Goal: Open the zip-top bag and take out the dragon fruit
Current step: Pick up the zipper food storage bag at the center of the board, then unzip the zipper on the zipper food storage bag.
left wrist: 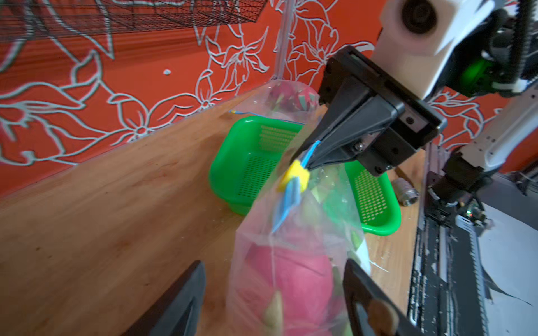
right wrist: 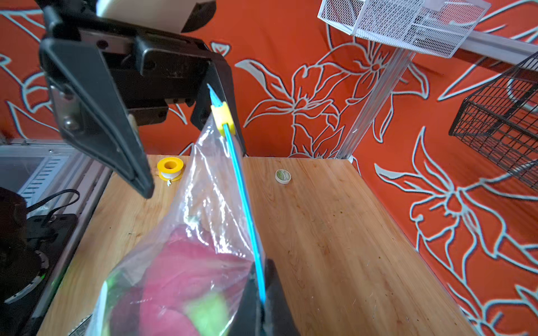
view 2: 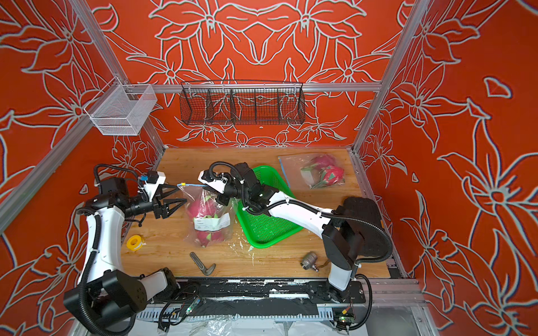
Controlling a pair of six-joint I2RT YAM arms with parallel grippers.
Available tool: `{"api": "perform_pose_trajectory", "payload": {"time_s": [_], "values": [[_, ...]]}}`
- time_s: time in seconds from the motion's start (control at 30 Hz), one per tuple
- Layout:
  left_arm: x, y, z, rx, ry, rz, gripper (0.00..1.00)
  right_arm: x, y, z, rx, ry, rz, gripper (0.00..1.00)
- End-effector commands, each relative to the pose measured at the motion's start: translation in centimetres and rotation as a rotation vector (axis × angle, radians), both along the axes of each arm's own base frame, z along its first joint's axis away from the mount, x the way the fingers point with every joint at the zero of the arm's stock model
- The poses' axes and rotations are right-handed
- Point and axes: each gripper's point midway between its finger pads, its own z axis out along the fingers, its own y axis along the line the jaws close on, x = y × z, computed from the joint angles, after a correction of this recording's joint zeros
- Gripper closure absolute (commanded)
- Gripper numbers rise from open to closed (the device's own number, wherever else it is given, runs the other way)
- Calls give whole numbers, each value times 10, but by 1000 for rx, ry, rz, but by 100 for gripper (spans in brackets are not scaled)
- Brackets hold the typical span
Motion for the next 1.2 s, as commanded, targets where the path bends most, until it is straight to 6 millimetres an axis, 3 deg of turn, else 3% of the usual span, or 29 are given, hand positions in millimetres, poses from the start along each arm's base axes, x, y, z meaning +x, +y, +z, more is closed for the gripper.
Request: {"api": "perform_pose_trajectory", "payload": {"time_s": [0.0, 0.17, 0.23, 0.37, 0.5, 0.6, 0.63, 0.7, 0.77, 0.97, 1.17], "values": [[-15, -20, 14, -29, -9, -73, 27, -7, -7, 41, 111, -33, 15, 100], [-16, -32, 26, -45, -15, -100, 38, -9, -12, 55, 141, -38, 5, 100], [-14, -33, 26, -36, -26, -98, 49, -10, -14, 56, 148, -39, -3, 100], [-12, -30, 18, 9, -36, -77, 82, -7, -21, 48, 136, -29, -40, 100], [-12, -27, 10, 55, -49, -62, 100, -5, -27, 38, 117, -20, -62, 100], [-11, -27, 11, 61, -70, -51, 100, -10, -25, 34, 89, -20, -26, 100], [-11, -27, 12, 61, -75, -50, 100, -13, -25, 33, 80, -21, -5, 90], [-13, -29, 12, 66, -85, -56, 100, -25, -21, 35, 66, -30, 71, 54], [-14, -30, 10, 77, -89, -61, 100, -40, -16, 38, 46, -32, 170, 44], [-16, -32, 7, 87, -88, -73, 100, -66, 2, 53, 15, 18, 370, 41], [-18, -34, 9, 79, -86, -74, 100, -68, 17, 47, -19, 25, 396, 41]]}}
